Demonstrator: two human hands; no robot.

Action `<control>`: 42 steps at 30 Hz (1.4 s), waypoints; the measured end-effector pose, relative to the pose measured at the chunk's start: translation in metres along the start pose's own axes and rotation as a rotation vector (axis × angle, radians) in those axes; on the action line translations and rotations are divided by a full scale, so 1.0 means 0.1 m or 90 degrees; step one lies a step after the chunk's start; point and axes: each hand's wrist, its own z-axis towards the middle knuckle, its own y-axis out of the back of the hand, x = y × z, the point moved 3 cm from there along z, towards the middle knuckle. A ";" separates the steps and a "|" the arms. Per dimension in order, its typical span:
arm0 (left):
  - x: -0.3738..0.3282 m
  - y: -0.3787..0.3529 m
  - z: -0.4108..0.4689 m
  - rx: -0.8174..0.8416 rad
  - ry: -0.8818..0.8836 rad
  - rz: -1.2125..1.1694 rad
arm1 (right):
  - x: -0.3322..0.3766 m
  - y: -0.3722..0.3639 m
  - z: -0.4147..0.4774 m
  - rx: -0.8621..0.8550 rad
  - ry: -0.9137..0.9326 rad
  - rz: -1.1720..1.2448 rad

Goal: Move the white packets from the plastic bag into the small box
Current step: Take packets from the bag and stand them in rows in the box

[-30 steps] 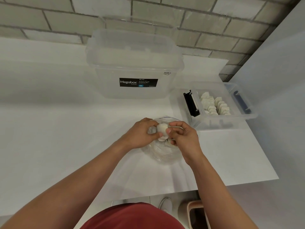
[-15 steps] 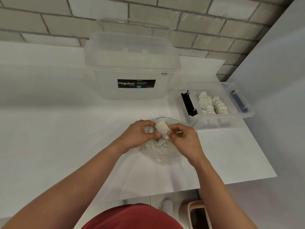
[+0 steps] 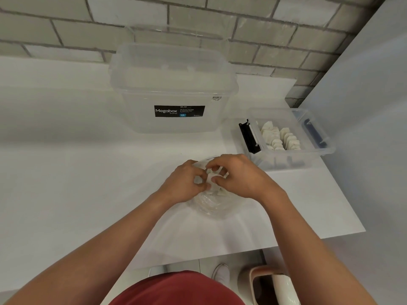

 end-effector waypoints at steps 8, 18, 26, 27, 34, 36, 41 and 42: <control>-0.01 -0.03 -0.03 -0.056 0.014 -0.029 | -0.14 0.02 -0.08 -0.040 -0.023 0.023; -0.07 -0.07 -0.01 -0.050 0.033 0.052 | -0.38 0.88 -0.31 -0.213 -0.048 0.014; -0.07 -0.17 -0.03 -0.071 0.034 0.088 | -1.15 1.67 -0.10 -0.410 -0.097 -0.076; -0.07 -0.17 -0.03 -0.075 0.032 0.093 | -1.26 1.69 -0.03 -0.378 -0.112 -0.092; -0.08 -0.19 -0.05 -0.087 0.047 0.092 | -1.90 1.38 0.45 -0.082 -0.171 -0.067; -0.09 -0.20 -0.05 -0.092 0.046 0.092 | -2.01 1.29 0.55 -0.070 -0.184 -0.061; -0.09 -0.19 -0.04 -0.091 0.070 0.094 | -2.20 1.17 0.73 -0.070 -0.209 -0.105; -0.09 -0.19 -0.04 -0.091 0.074 0.094 | -2.22 1.16 0.75 -0.083 -0.209 -0.113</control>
